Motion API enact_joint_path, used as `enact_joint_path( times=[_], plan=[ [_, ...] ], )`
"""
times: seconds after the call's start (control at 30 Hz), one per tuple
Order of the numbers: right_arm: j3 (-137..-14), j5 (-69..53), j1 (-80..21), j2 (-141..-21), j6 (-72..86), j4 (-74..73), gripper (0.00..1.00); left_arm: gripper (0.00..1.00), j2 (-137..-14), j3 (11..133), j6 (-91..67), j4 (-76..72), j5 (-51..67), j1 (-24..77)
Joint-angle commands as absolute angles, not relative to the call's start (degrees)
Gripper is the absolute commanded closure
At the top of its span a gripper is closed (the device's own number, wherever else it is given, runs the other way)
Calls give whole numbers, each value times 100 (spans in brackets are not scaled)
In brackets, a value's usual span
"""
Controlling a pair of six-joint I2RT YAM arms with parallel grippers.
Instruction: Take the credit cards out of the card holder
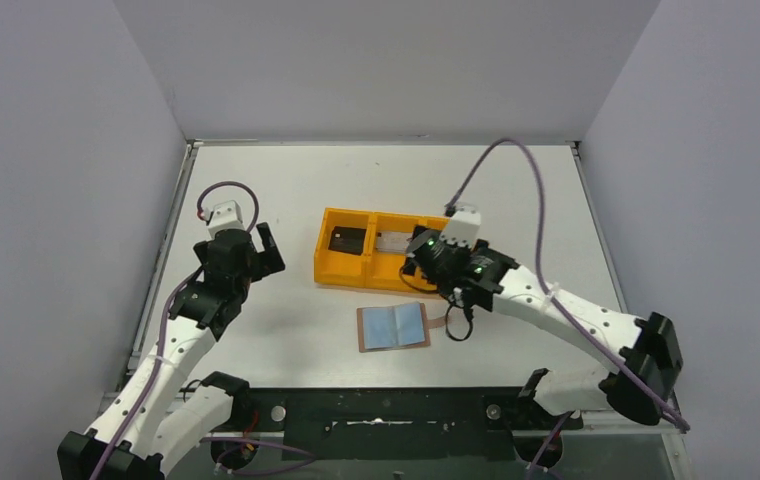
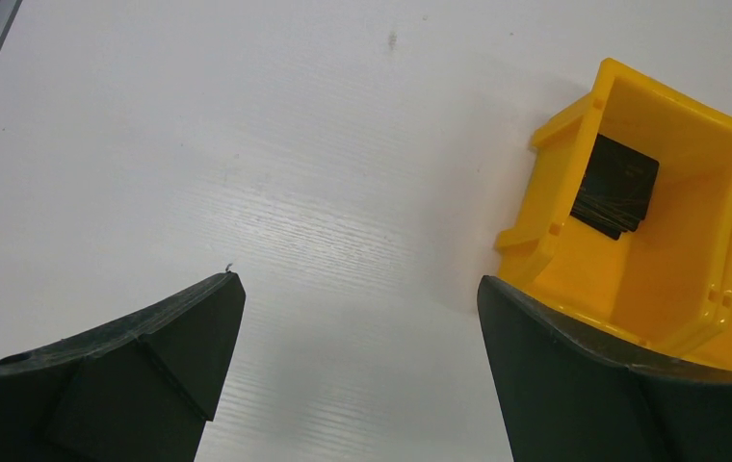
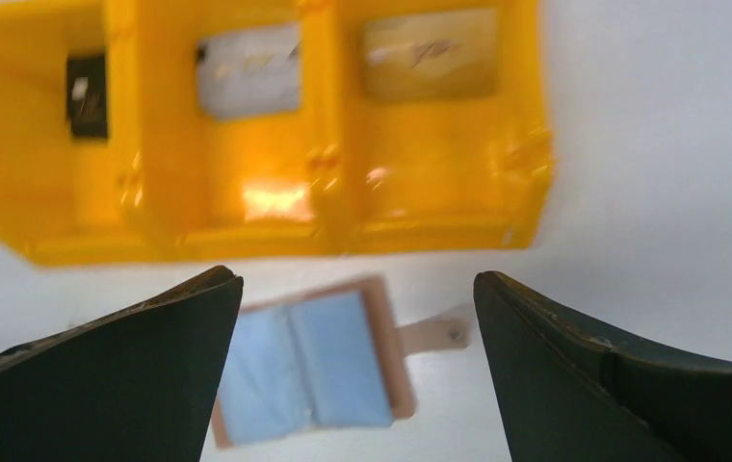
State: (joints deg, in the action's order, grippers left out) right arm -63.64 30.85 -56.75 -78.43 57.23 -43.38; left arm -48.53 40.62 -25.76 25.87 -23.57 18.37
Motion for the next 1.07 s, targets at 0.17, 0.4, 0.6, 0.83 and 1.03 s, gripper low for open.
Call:
enact_joint_path(
  times=[0.17,0.4,0.6,0.83,1.03],
  plan=[
    [-5295,3677,-3421,-5695,4521,-3635,2,6,-5035,4614,-2849,2693,-2713,1837],
    [-4984,3502,-3192,-4861,3049,-2742,0,5,-5056,5325,-2936,3079,-3208,1837],
    [-5023,3184,-3191,-4938,2769,-2752,0,5,-4941,5561,-2888,3092,-3410,1837],
    [-4785,2763,-3196,-4878,2828,-2576,0,5,-4919,5691,-2889,3287,-3489,1837],
    [-4764,2832,-3194,-4794,2866,-2629,0,5,-4883,5689,-2953,3380,-3427,1837]
  ],
)
